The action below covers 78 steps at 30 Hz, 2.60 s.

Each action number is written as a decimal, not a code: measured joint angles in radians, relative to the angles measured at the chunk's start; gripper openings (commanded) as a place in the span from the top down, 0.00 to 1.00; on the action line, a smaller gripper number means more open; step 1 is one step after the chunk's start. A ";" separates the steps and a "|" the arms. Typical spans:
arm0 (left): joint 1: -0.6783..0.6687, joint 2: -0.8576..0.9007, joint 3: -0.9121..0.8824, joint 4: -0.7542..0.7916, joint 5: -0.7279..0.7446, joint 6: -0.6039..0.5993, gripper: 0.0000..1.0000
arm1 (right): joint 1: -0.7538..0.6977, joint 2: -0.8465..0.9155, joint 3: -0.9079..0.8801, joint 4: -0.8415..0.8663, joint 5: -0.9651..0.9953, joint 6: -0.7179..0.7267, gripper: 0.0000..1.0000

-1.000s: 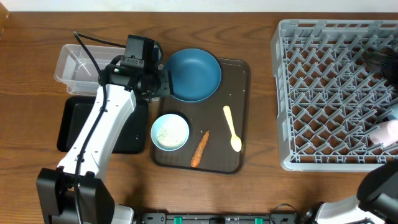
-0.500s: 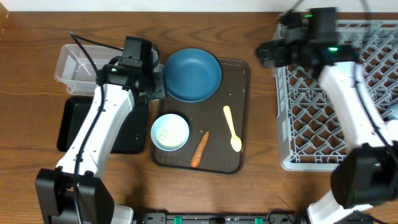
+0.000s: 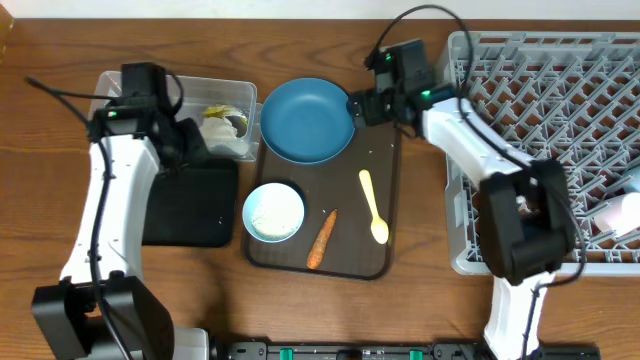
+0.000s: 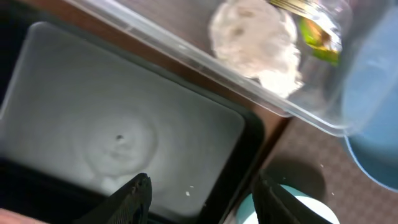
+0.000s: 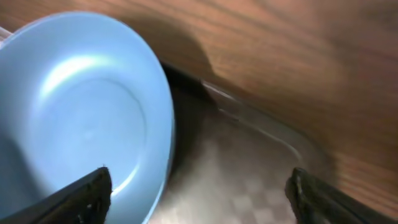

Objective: Sort waste into correct bins and load items into the dishwasher rack
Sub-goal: 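Move right gripper to the blue bowl and grasp its rim, then lift the blue bowl with right gripper and carry it to the rack, then lower the blue bowl edge-first into a rack slot with right gripper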

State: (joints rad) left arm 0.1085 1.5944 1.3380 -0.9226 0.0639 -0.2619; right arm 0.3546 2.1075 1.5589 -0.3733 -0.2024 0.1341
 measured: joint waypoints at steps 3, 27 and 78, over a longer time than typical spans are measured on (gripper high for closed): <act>0.011 -0.001 0.000 -0.006 0.000 -0.001 0.45 | 0.017 0.042 0.000 0.027 0.012 0.049 0.24; 0.010 -0.001 0.000 -0.009 0.000 -0.003 0.45 | -0.004 0.061 0.000 0.011 0.129 0.055 0.99; 0.010 -0.001 0.000 -0.009 0.004 -0.003 0.45 | -0.760 -0.126 0.003 0.663 0.988 -1.090 0.99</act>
State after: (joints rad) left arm 0.1188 1.5932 1.3380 -0.9314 0.0681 -0.2653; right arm -0.4053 1.9816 1.5623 0.2893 0.7853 -0.9562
